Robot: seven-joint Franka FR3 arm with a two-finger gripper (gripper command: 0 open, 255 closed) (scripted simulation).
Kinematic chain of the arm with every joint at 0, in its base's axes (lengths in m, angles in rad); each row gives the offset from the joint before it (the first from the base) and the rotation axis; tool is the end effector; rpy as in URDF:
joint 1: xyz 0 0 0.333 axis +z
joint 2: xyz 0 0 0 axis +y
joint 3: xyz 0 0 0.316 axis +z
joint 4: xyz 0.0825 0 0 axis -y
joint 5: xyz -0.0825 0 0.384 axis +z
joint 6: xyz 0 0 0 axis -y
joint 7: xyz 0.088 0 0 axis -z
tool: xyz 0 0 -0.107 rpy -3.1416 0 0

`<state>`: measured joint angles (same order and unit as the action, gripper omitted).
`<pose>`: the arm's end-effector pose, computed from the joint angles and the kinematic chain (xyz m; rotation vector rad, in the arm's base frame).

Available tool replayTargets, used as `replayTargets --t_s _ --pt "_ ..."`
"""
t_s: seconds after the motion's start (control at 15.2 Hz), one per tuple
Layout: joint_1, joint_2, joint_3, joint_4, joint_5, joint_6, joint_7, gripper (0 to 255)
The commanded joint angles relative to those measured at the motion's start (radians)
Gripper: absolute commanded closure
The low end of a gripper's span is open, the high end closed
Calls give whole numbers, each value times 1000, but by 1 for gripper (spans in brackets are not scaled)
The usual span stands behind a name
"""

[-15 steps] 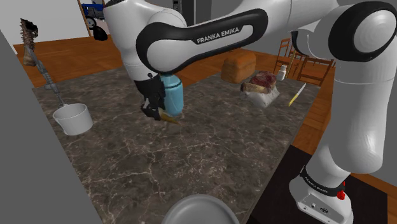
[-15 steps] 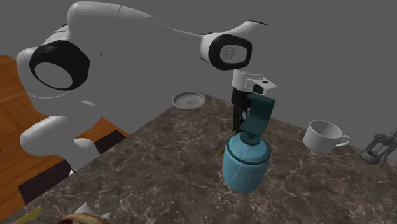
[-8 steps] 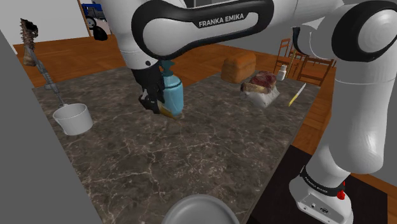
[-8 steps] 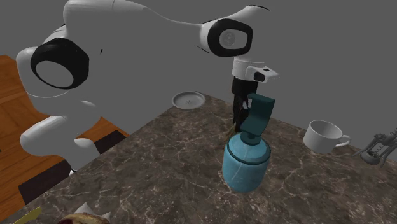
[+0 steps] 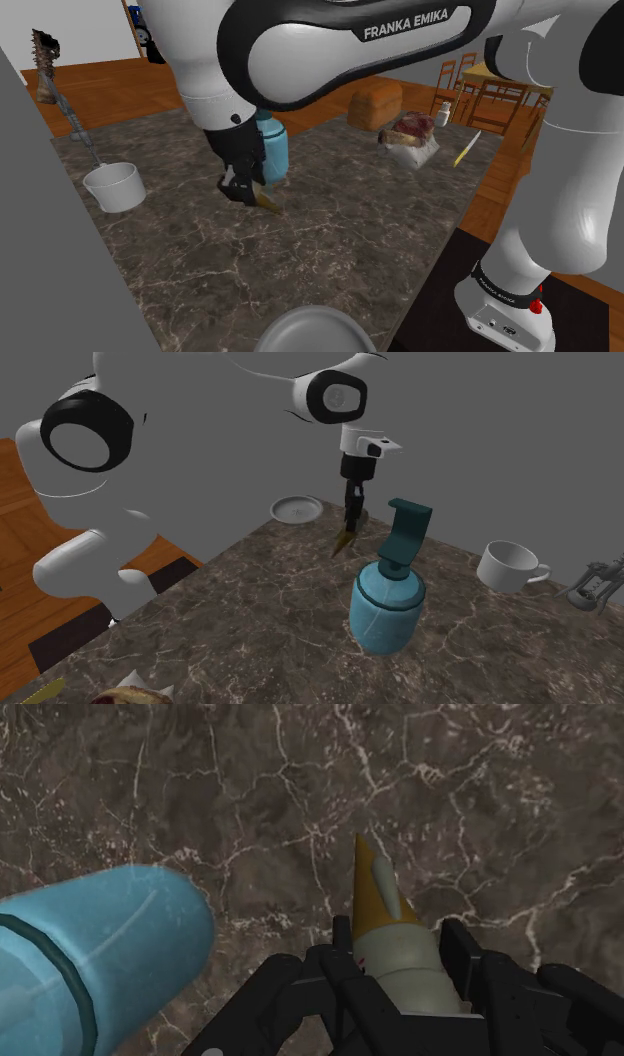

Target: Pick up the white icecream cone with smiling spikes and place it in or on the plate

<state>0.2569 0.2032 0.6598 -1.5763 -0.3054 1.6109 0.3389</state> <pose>0.4134 0.4372 0.5312 2.7897 0.8739 0.0072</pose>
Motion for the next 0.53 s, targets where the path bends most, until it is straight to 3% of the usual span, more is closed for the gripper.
replayTargets --t_s 0.0,0.46 --pt "10 -42 17 -49 27 8 32 255" --pt "84 -96 81 -100 75 -9 165 255"
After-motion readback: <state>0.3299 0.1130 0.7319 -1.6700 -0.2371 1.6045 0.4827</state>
